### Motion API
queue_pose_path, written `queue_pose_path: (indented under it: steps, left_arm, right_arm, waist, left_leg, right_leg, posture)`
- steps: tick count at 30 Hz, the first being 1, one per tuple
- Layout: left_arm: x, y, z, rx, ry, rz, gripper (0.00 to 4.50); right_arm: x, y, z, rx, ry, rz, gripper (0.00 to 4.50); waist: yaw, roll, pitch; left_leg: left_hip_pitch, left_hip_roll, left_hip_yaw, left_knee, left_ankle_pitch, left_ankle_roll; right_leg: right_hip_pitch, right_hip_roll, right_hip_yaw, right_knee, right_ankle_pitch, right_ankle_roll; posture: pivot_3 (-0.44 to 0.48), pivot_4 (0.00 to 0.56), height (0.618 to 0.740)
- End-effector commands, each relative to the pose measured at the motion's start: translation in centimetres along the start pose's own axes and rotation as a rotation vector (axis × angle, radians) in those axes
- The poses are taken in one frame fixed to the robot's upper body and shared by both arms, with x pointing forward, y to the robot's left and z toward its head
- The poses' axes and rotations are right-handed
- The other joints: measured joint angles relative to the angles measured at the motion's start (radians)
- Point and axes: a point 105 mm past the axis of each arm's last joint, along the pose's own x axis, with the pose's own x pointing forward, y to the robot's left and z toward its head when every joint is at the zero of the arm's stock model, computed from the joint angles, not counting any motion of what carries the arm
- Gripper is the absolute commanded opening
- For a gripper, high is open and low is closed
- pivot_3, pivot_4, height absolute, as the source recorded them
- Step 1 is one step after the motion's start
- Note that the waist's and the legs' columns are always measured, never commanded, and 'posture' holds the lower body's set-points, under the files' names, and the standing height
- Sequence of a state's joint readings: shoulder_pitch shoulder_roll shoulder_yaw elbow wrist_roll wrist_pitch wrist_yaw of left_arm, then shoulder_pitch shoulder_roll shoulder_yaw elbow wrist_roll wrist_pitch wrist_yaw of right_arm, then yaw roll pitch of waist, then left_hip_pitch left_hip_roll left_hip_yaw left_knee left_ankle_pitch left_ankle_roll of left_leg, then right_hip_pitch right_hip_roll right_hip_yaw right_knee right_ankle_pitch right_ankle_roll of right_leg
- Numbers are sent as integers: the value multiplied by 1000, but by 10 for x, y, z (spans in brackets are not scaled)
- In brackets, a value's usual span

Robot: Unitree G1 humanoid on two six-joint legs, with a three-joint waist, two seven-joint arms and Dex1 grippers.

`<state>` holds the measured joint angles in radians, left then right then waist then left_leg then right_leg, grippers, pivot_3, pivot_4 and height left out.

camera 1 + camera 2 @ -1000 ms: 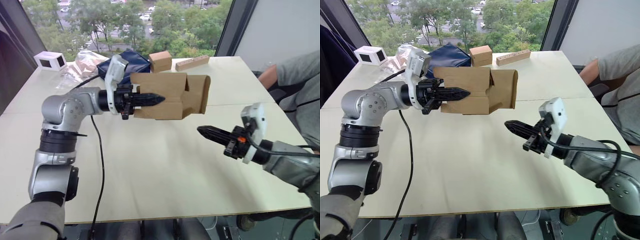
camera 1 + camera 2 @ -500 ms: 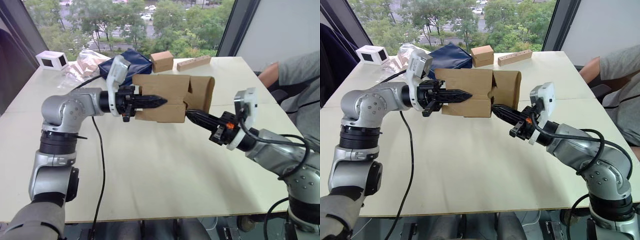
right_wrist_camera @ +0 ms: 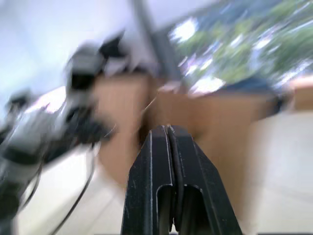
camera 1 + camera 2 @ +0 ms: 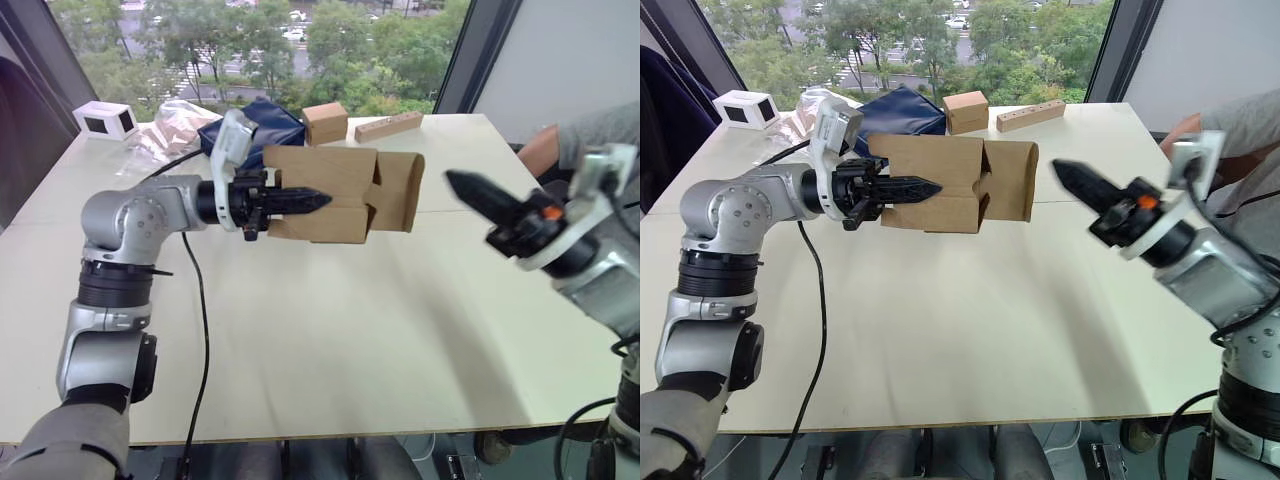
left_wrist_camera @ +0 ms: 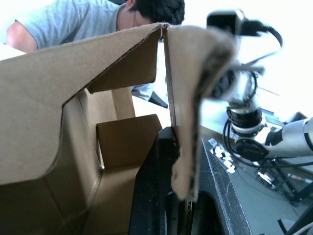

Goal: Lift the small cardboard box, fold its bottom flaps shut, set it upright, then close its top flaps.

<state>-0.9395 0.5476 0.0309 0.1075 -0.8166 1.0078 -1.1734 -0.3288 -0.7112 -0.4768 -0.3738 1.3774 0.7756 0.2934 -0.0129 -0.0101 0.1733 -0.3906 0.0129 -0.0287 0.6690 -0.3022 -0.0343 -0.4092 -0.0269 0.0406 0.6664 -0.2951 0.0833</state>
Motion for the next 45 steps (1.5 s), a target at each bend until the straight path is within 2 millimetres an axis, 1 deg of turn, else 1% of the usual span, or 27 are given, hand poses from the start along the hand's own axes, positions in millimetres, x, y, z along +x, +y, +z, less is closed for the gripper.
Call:
queue_pose_path:
  steps: [1,2,3,5,6,8,9,11,13,14,16,18,19,23,28,33,37,40,44,45]
  left_arm:
    - [-2,-9,17,49,-36,-23,0]
    - [-2,-10,17,47,-39,-28,0]
    - [-1,-11,18,46,-44,-35,0]
    - [0,-13,19,43,-50,-42,0]
    - [0,-14,19,40,-50,-48,0]
    - [1,-14,18,35,-49,-51,0]
    - [2,-13,17,34,-46,-50,0]
    - [3,-12,16,33,-43,-46,0]
    - [3,-13,16,34,-42,-46,0]
    - [3,-13,16,35,-41,-43,0]
    - [3,-11,17,35,-42,-28,0]
    - [1,-9,17,33,-45,-13,0]
    - [0,-8,17,31,-47,-7,0]
    - [-1,-7,19,25,-56,2,0]
    - [0,-8,19,18,-58,-10,0]
    - [1,-9,20,18,-66,-21,0]
    - [1,-9,22,18,-75,-20,0]
    - [0,-9,23,17,-82,-20,0]
    - [-2,-9,23,14,-87,-20,0]
    - [-2,-9,23,13,-87,-19,0]
  right_arm:
    - [-4,-24,10,-49,-62,-114,29]
    - [-3,-33,5,-65,-48,-154,29]
    - [0,-45,-8,-61,-1,-202,29]
    - [4,-57,-25,-59,56,-249,29]
    - [11,-58,-37,-65,99,-232,29]
    - [23,-55,-53,-79,147,-186,29]
    - [31,-53,-59,-78,158,-153,29]
    - [43,-49,-64,-74,155,-100,29]
    - [51,-43,-64,-66,143,-57,29]
    - [56,-35,-63,-50,129,-13,29]
    - [61,-3,-55,33,67,151,29]
    - [58,20,-50,105,34,262,29]
    - [56,28,-49,135,26,293,29]
    - [50,47,-47,202,6,348,29]
    - [48,56,-42,265,-39,354,29]
    - [49,49,-44,311,-55,327,29]
    - [47,43,-43,401,-107,319,29]
    - [46,42,-44,447,-129,324,758]
    - [46,42,-48,507,-146,319,2391]
    - [47,42,-49,526,-149,320,2391]
  waist:
    - [-4,0,0]
    - [-6,0,0]
    - [-7,0,0]
    - [-8,0,0]
    - [-7,0,0]
    - [-7,1,0]
    - [-7,1,0]
    - [-8,1,0]
    - [-5,1,0]
    - [-2,1,0]
    - [0,1,0]
    - [-1,1,0]
    - [0,1,0]
    - [0,1,0]
    - [-5,1,0]
    - [-5,1,0]
    - [-4,1,0]
    - [-4,1,0]
    - [-5,1,0]
    - [-5,1,0]
  left_leg:
    - [0,0,0,0,0,0]
    - [0,0,0,0,0,0]
    - [0,0,0,0,0,0]
    - [0,1,1,0,0,0]
    - [1,1,1,0,0,0]
    - [0,1,1,0,0,0]
    - [0,1,1,0,0,0]
    - [0,1,2,0,0,0]
    - [0,1,2,0,0,0]
    - [0,1,1,0,0,0]
    - [-1,0,1,0,0,-1]
    - [-1,0,1,0,0,-1]
    - [-1,0,1,0,0,-1]
    - [-1,0,0,0,0,-1]
    - [-1,0,0,0,0,-1]
    - [-1,0,0,0,0,-1]
    - [-1,0,0,0,0,-1]
    - [-1,0,0,0,0,-1]
    - [-1,0,1,0,0,-1]
    - [-1,0,1,0,0,-1]
  right_leg:
    - [0,0,0,0,0,0]
    - [-1,0,0,0,0,0]
    - [-1,1,0,1,0,0]
    - [-1,1,1,1,0,0]
    - [-1,1,1,1,0,0]
    - [-1,1,1,1,0,0]
    - [-2,1,1,1,0,0]
    - [-2,1,1,1,0,0]
    - [-2,1,1,1,0,0]
    - [-2,1,1,1,0,0]
    - [-2,0,1,1,0,0]
    - [-2,0,1,1,0,0]
    - [-2,0,1,1,0,0]
    - [-2,-1,0,1,0,0]
    - [-2,-1,1,1,0,0]
    - [-2,0,1,1,0,0]
    - [-2,0,1,1,0,0]
    - [-2,-1,1,1,0,0]
    - [-2,-1,1,1,0,0]
    - [-2,0,1,1,0,0]
  posture:
    - [0,150,740]
    - [0,150,740]
    - [0,150,740]
    - [0,150,740]
    - [0,150,740]
    - [0,150,740]
    - [0,150,740]
    - [0,150,740]
    - [0,150,740]
    - [0,150,740]
    - [0,150,740]
    - [0,150,740]
    - [0,150,740]
    - [0,150,740]
    - [0,150,740]
    - [0,150,740]
    - [0,150,740]
    - [0,150,740]
    - [0,150,740]
    - [0,150,740]
